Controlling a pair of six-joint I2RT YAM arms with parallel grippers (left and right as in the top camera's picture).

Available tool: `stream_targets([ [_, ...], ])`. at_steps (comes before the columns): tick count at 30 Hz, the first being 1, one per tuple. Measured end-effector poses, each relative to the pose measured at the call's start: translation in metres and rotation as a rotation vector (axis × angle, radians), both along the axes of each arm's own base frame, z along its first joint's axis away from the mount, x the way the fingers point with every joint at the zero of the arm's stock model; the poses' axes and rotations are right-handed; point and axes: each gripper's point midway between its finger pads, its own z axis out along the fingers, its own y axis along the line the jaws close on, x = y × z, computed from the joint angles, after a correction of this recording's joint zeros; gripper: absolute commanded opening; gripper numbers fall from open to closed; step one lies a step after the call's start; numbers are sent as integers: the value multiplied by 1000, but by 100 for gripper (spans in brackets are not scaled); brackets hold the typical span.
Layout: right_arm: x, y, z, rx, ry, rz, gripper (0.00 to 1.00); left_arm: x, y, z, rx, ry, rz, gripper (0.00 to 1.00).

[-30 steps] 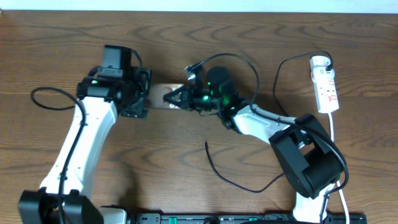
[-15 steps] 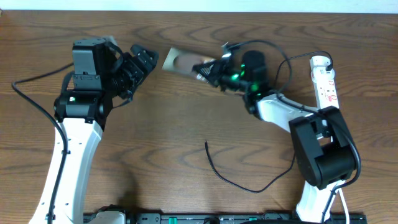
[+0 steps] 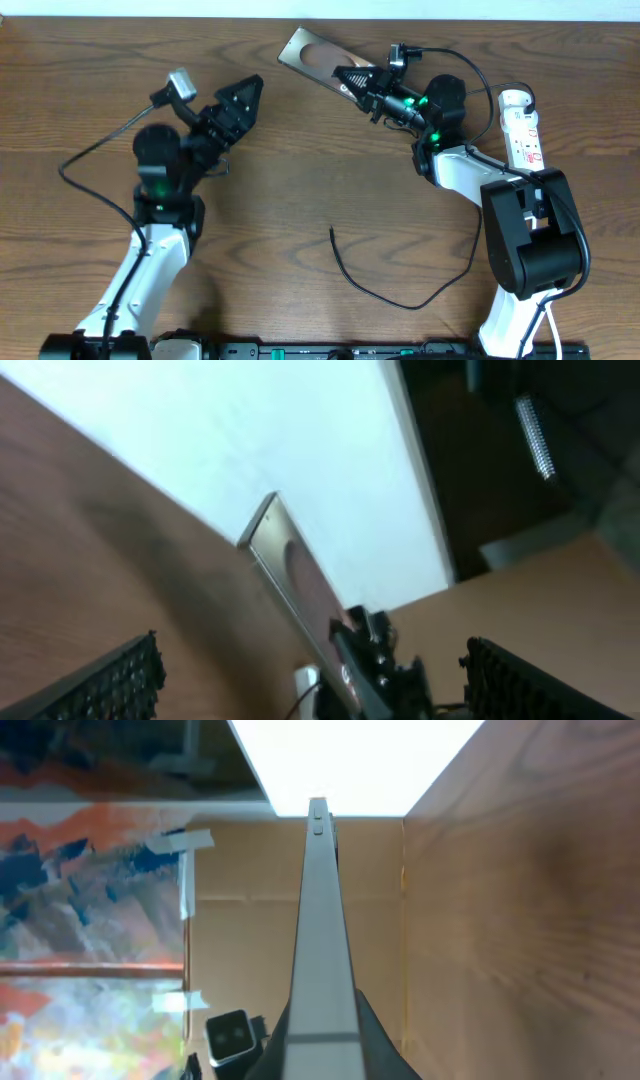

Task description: Plug charger to phone and switch on socket

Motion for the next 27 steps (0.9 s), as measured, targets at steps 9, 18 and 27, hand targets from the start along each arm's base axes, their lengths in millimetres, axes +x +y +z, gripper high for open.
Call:
stream_targets([
  [9,-37,46,-1,3,18,161,1,3,10,-28,-71,111,66,93],
  [18,-73,85,-1,0,18,281,1,9,16,-39,-81,143,112,94],
  [27,-79,93,-3,-5,32,299,1,14,24,-25,-92,84,158,98],
])
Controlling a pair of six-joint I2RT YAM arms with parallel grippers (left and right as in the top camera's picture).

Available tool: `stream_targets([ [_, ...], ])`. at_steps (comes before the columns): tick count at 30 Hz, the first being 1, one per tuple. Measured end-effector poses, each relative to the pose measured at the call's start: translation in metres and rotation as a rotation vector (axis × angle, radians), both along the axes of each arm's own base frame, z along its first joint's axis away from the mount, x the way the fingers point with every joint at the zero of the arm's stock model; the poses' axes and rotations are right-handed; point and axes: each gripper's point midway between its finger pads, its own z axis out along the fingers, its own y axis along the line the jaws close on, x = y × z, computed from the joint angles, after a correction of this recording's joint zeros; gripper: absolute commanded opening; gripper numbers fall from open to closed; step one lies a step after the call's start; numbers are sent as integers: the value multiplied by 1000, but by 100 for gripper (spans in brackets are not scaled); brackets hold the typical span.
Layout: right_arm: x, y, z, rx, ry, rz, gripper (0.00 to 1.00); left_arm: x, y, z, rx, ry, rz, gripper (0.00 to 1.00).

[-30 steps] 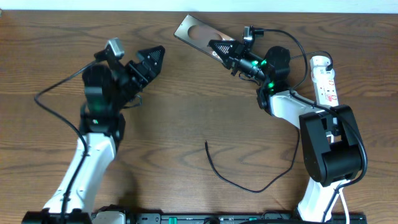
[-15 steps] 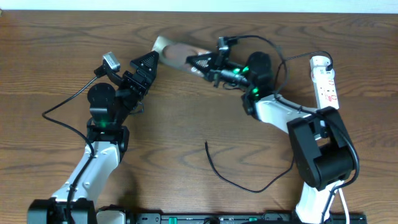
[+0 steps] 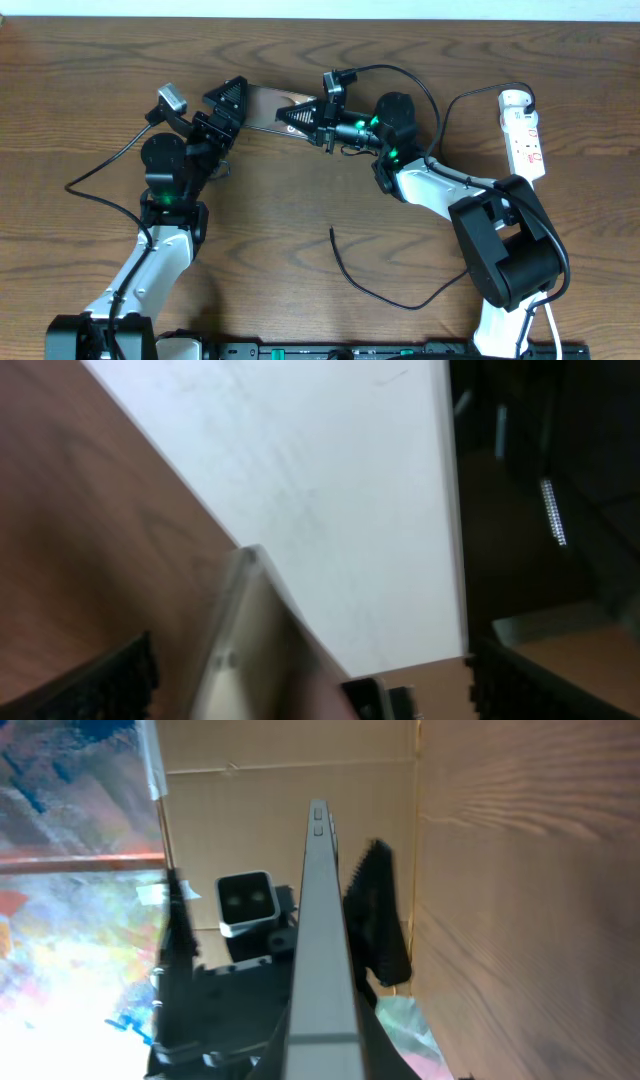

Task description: Plug charger to phone and switch on socket

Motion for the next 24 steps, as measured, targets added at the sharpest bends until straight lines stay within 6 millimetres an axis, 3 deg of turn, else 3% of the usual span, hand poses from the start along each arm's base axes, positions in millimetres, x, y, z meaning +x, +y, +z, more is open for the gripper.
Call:
stream_targets([
  [4,-1,3,-9,-19,70,-1,1,0,1,3,-16,-6,4,98],
  [15,3,2,-10,-18,88,-24,1,3,-1,-7,-23,22,-3,96],
  [18,4,2,-10,-18,88,-26,1,4,-1,-10,-29,31,-2,89],
  [22,4,2,-10,-18,88,-27,1,4,-1,-12,-55,47,-1,63],
  [24,4,2,-9,-15,84,-27,1,4,-1,-13,-67,55,0,61],
])
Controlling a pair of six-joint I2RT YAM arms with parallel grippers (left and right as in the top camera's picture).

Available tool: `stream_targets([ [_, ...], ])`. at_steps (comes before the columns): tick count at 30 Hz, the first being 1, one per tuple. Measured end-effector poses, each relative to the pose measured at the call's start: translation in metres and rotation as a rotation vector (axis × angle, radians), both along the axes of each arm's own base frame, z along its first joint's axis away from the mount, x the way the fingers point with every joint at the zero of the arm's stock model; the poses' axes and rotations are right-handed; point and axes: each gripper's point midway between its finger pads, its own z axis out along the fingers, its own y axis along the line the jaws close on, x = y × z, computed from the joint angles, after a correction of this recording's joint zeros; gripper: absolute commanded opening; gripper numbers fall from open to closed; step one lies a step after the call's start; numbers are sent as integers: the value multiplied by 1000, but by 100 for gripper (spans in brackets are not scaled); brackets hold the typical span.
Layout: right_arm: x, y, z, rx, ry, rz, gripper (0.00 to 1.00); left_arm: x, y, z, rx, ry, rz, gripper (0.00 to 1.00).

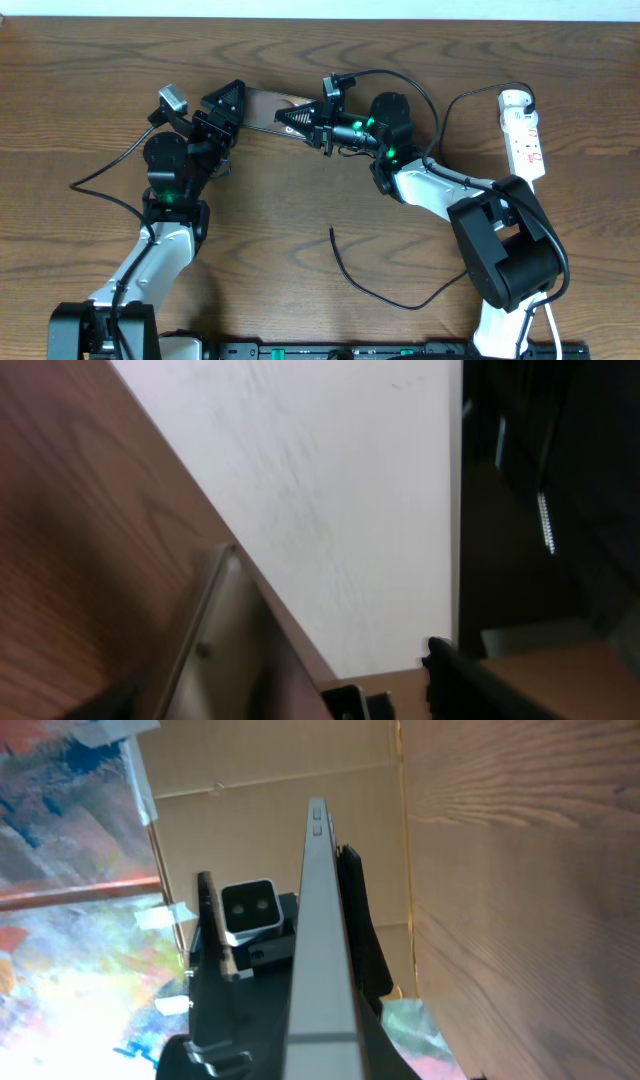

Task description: Plug charger to phone and switch on socket

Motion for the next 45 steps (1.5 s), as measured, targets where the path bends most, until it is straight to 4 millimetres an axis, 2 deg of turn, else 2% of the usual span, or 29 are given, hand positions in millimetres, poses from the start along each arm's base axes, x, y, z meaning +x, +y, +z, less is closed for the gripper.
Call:
stream_targets([
  [13,-1,3,0,0,0,-4,1,1,2,-1,-69,32,11,60],
  [17,-1,3,0,0,0,-4,1,1,2,-3,-105,54,14,52],
  [27,-1,3,0,0,0,-4,1,0,1,-5,-175,91,16,48],
  [33,-1,3,1,4,-5,-4,1,0,2,-8,-208,118,21,26],
  [35,-2,4,1,4,-6,-3,1,-1,2,-11,-213,126,22,25],
  [39,-2,4,2,4,-7,-3,1,-1,2,-13,-216,135,24,15],
  [45,-1,4,3,7,-5,-4,1,-1,3,-15,-217,143,25,8],
])
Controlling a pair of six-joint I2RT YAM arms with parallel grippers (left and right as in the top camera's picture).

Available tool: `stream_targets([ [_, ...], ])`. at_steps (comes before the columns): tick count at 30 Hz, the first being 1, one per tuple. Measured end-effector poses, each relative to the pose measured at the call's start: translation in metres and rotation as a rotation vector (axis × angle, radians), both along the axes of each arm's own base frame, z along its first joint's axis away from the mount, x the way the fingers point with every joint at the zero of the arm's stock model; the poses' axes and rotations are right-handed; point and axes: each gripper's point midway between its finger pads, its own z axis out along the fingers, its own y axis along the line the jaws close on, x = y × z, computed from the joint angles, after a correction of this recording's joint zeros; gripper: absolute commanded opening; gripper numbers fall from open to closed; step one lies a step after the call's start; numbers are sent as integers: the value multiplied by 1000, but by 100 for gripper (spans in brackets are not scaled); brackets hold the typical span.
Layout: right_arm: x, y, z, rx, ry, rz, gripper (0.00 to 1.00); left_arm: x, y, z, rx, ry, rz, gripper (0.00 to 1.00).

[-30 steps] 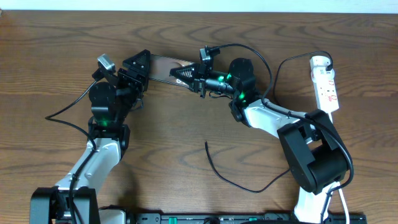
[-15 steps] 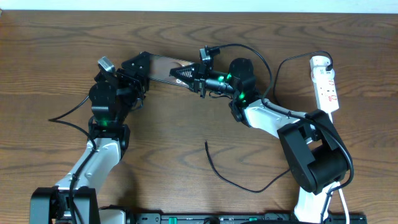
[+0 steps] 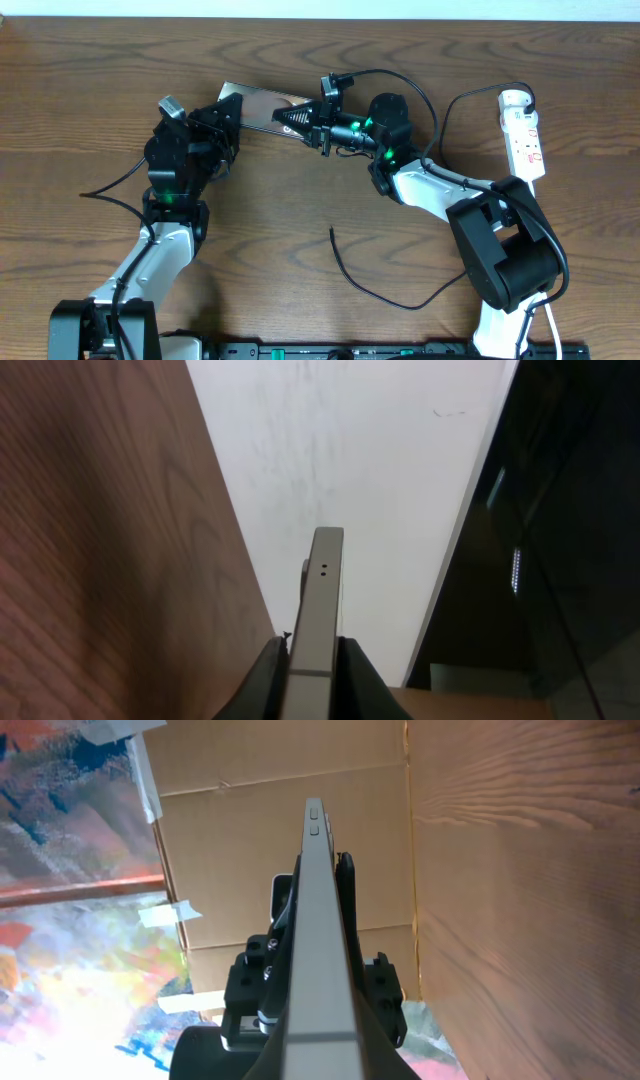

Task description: Plug charger to phone and switch on socket

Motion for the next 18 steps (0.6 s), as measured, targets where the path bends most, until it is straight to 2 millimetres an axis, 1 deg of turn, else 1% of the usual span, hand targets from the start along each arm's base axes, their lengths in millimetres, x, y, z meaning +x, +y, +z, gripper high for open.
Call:
stream_targets([
  [11,0,0,0,7,31,1,2,0,0,1,0,-5,1,7],
  [12,0,0,0,7,32,1,6,0,0,1,0,-5,1,7],
  [14,0,0,0,5,31,1,20,0,0,1,3,-7,-1,7],
  [15,0,0,-1,2,30,1,29,0,0,1,7,-8,-3,7],
  [17,0,1,-2,0,25,-3,48,0,-1,1,16,-9,-5,7],
  [18,0,2,-1,1,19,-2,62,0,-1,0,19,-10,-6,7],
])
